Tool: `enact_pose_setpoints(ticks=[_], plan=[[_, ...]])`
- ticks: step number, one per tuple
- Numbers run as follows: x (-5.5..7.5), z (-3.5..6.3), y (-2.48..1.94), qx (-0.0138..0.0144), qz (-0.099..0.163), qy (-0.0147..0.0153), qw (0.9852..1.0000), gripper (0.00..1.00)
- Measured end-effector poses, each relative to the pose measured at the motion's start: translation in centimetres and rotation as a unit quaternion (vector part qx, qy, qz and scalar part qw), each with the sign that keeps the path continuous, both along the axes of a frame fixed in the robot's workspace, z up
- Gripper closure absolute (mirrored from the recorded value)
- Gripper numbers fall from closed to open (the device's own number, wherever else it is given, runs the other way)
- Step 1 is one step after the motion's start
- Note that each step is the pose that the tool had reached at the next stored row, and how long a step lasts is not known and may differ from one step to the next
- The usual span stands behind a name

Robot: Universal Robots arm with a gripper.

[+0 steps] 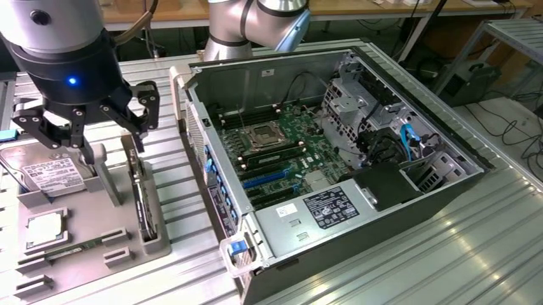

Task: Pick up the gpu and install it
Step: 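Pick up the gpu and move the gpu toward the slot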

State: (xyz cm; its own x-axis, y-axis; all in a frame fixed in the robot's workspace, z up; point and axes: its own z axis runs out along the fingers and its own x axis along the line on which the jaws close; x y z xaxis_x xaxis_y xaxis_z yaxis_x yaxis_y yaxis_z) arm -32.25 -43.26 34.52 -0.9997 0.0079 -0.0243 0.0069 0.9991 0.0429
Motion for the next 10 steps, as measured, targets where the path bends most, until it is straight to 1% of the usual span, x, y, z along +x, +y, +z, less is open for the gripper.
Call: enact_pose_setpoints(ticks=[10], plan=[[0.0, -1.69, -0.08, 0.0000, 0.000, 0.0024, 1.0000, 0.34]])
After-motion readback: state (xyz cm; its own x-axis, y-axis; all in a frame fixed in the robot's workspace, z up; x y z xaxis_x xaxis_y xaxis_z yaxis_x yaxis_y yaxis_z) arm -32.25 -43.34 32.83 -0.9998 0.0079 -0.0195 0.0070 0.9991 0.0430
